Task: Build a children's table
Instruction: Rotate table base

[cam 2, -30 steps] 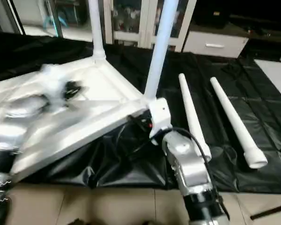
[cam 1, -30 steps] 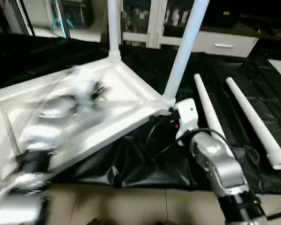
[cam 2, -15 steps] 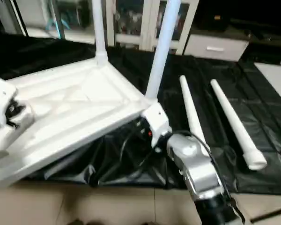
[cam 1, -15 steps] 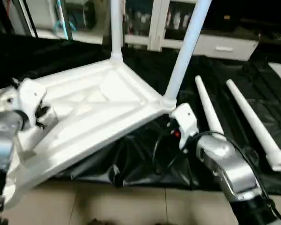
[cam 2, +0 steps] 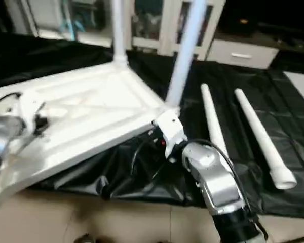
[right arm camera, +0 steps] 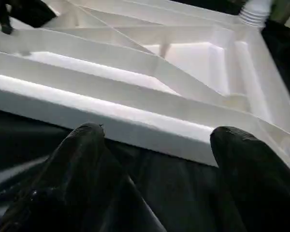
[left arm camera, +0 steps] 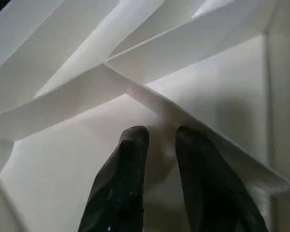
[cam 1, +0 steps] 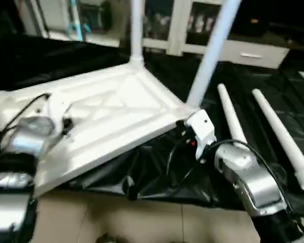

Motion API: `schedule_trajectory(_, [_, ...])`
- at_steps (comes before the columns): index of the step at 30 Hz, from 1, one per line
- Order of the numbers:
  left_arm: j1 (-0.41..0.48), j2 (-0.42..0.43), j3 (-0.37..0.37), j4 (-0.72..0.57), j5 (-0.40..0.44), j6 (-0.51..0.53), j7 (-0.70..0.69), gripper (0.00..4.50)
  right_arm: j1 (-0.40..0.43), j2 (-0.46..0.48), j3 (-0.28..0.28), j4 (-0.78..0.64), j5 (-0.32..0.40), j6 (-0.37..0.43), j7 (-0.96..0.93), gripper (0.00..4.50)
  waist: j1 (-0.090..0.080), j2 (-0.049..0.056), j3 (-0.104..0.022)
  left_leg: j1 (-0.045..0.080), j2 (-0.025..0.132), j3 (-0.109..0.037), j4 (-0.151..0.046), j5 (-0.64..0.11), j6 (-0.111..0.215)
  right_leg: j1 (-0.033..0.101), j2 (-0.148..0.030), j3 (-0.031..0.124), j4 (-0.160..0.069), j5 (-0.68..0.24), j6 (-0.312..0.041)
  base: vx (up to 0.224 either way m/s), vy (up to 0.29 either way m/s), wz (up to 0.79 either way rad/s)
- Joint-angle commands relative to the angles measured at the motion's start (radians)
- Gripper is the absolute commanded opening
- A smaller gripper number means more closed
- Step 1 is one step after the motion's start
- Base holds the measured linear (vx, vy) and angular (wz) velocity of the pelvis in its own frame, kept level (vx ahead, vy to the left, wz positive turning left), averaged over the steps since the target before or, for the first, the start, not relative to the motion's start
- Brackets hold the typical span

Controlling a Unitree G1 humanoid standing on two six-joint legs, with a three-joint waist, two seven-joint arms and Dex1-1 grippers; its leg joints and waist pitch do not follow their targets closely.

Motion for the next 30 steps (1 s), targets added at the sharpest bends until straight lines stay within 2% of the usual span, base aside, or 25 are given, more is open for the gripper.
schedule_trajectory(1, [-0.057,-0.063,-0.006,0.023,-0.048,-0.051,-0.007,1.22,0.002,-0.003,-0.014,-0.029,0.008,0.013,-0.006,3.87,-0.007,0.032,-0.075,0.028,0.017,-0.003,-0.078,-0.259,-0.047,0.044,-0.043,0.042,-0.057,-0.163,-0.179,0.000,0.000,0.00])
schedule_trajectory(2, [-0.081,-0.093,0.002,0.050,-0.060,-0.063,-0.006,1.22,0.001,-0.002,-0.016,-0.028,0.007,0.013,-0.008,3.87,-0.004,0.035,-0.073,0.028,0.014,-0.001,-0.077,-0.261,-0.048,0.042,-0.041,0.042,-0.059,-0.164,-0.178,0.000,0.000,0.00])
schedule_trajectory(4, [-0.103,-0.125,0.005,0.074,-0.067,-0.080,0.000,1.22,0.000,-0.001,-0.018,-0.027,0.006,0.013,-0.011,3.87,-0.001,0.032,-0.073,0.029,0.015,0.000,-0.077,-0.266,-0.048,0.041,-0.040,0.042,-0.059,-0.155,-0.181,0.000,0.000,0.00])
schedule_trajectory(5, [-0.145,-0.195,0.012,0.123,-0.081,-0.120,0.017,1.22,0.001,0.001,-0.019,-0.028,0.003,0.014,-0.018,3.87,0.004,0.034,-0.074,0.026,0.015,-0.002,-0.077,-0.264,-0.048,0.045,-0.042,0.041,-0.060,-0.153,-0.178,0.000,0.000,0.00])
schedule_trajectory(7, [-0.166,-0.231,0.018,0.148,-0.089,-0.142,0.033,1.22,0.002,0.002,-0.018,-0.030,0.001,0.014,-0.022,3.87,0.015,0.034,-0.077,0.027,0.017,-0.003,-0.075,-0.249,-0.047,0.047,-0.046,0.041,-0.057,-0.130,-0.181,0.000,0.000,0.00])
schedule_trajectory(8, [-0.184,-0.265,0.031,0.166,-0.102,-0.166,0.055,1.22,0.003,0.004,-0.017,-0.032,0.000,0.014,-0.026,3.87,0.015,0.030,-0.077,0.022,0.016,-0.002,-0.074,-0.237,-0.042,0.052,-0.046,0.041,-0.057,-0.116,-0.184,0.000,0.000,0.00])
schedule_trajectory(9, [-0.195,-0.280,0.038,0.180,-0.106,-0.182,0.068,1.22,0.002,0.006,-0.017,-0.032,-0.001,0.015,-0.029,3.87,0.018,0.031,-0.079,0.023,0.016,-0.003,-0.073,-0.226,-0.042,0.054,-0.047,0.040,-0.054,-0.103,-0.186,0.000,0.000,0.00])
schedule_trajectory(12, [-0.223,-0.317,0.063,0.203,-0.127,-0.237,0.106,1.22,0.003,0.012,-0.015,-0.041,-0.002,0.020,-0.036,3.87,0.015,0.025,-0.080,0.012,0.014,-0.006,-0.073,-0.192,-0.028,0.065,-0.049,0.038,-0.051,-0.071,-0.186,0.000,0.000,0.00])
schedule_trajectory(15, [-0.224,-0.307,0.056,0.200,-0.121,-0.255,0.113,1.22,0.006,0.013,-0.014,-0.046,-0.003,0.022,-0.037,3.87,0.006,0.021,-0.079,0.008,0.013,-0.007,-0.073,-0.190,-0.020,0.069,-0.048,0.037,-0.051,-0.080,-0.183,0.000,0.000,0.00])
schedule_trajectory(18, [-0.215,-0.234,0.042,0.194,-0.089,-0.272,0.115,1.22,0.009,0.017,-0.012,-0.046,-0.002,0.022,-0.038,3.87,-0.016,0.017,-0.078,0.005,0.010,-0.008,-0.074,-0.190,-0.009,0.070,-0.046,0.036,-0.055,-0.126,-0.167,0.000,0.000,0.00])
schedule_trajectory(20, [-0.200,-0.179,0.036,0.163,-0.075,-0.283,0.080,1.22,0.007,0.019,-0.006,-0.043,-0.001,0.019,-0.040,3.87,-0.027,0.022,-0.078,0.006,0.012,-0.010,-0.074,-0.178,-0.009,0.068,-0.045,0.037,-0.054,-0.129,-0.168,0.000,0.000,0.00])
schedule_trajectory(23, [-0.190,-0.151,0.036,0.134,-0.083,-0.288,0.034,1.22,0.004,0.022,-0.004,-0.040,0.000,0.018,-0.041,3.87,-0.027,0.026,-0.077,0.015,0.016,-0.007,-0.074,-0.185,-0.013,0.060,-0.044,0.039,-0.051,-0.113,-0.193,0.000,0.000,0.00])
schedule_trajectory(24, [-0.160,-0.118,0.031,0.057,-0.114,-0.254,-0.086,1.54,0.001,0.024,-0.004,-0.036,0.001,0.016,-0.041,3.87,-0.026,0.024,-0.076,0.015,0.017,-0.006,-0.074,-0.187,-0.015,0.059,-0.043,0.039,-0.052,-0.114,-0.196,0.000,0.000,0.00])
schedule_trajectory(25, [-0.126,-0.088,0.012,-0.019,-0.130,-0.211,-0.183,1.54,-0.001,0.025,-0.003,-0.032,0.001,0.013,-0.040,3.87,-0.023,0.026,-0.077,0.018,0.020,-0.007,-0.076,-0.181,-0.019,0.059,-0.048,0.039,-0.049,-0.109,-0.205,0.000,0.000,0.00])
schedule_trajectory(26, [-0.081,-0.046,-0.018,-0.110,-0.145,-0.177,-0.288,1.59,-0.003,0.025,-0.003,-0.029,0.001,0.011,-0.038,3.87,-0.025,0.029,-0.075,0.018,0.022,-0.004,-0.078,-0.189,-0.031,0.053,-0.044,0.040,-0.045,-0.101,-0.218,0.000,0.000,0.00])
schedule_trajectory(27, [-0.019,0.009,-0.057,-0.219,-0.161,-0.189,-0.412,1.65,-0.004,0.024,-0.003,-0.024,0.003,0.007,-0.033,3.87,-0.022,0.028,-0.076,0.022,0.026,-0.006,-0.079,-0.190,-0.038,0.055,-0.049,0.039,-0.042,-0.096,-0.221,0.000,0.000,0.00])
schedule_trajectory(28, [0.016,0.040,-0.080,-0.277,-0.170,-0.207,-0.479,1.79,-0.006,0.024,-0.003,-0.022,0.005,0.006,-0.031,3.87,-0.027,0.031,-0.071,0.016,0.027,-0.004,-0.085,-0.203,-0.042,0.052,-0.047,0.041,-0.043,-0.112,-0.215,0.000,0.000,0.00])
schedule_trajectory(29, [0.040,0.067,-0.095,-0.311,-0.176,-0.193,-0.514,1.79,-0.006,0.022,-0.003,-0.020,0.005,0.004,-0.029,3.87,-0.029,0.034,-0.072,0.022,0.023,0.000,-0.083,-0.215,-0.050,0.048,-0.042,0.041,-0.044,-0.117,-0.210,0.000,0.000,0.00])
schedule_trajectory(30, [0.066,0.096,-0.110,-0.348,-0.181,-0.178,-0.552,2.03,-0.007,0.021,-0.003,-0.018,0.005,0.002,-0.026,3.87,-0.028,0.033,-0.073,0.024,0.025,-0.002,-0.082,-0.218,-0.054,0.048,-0.046,0.042,-0.041,-0.114,-0.211,0.000,0.000,0.00])
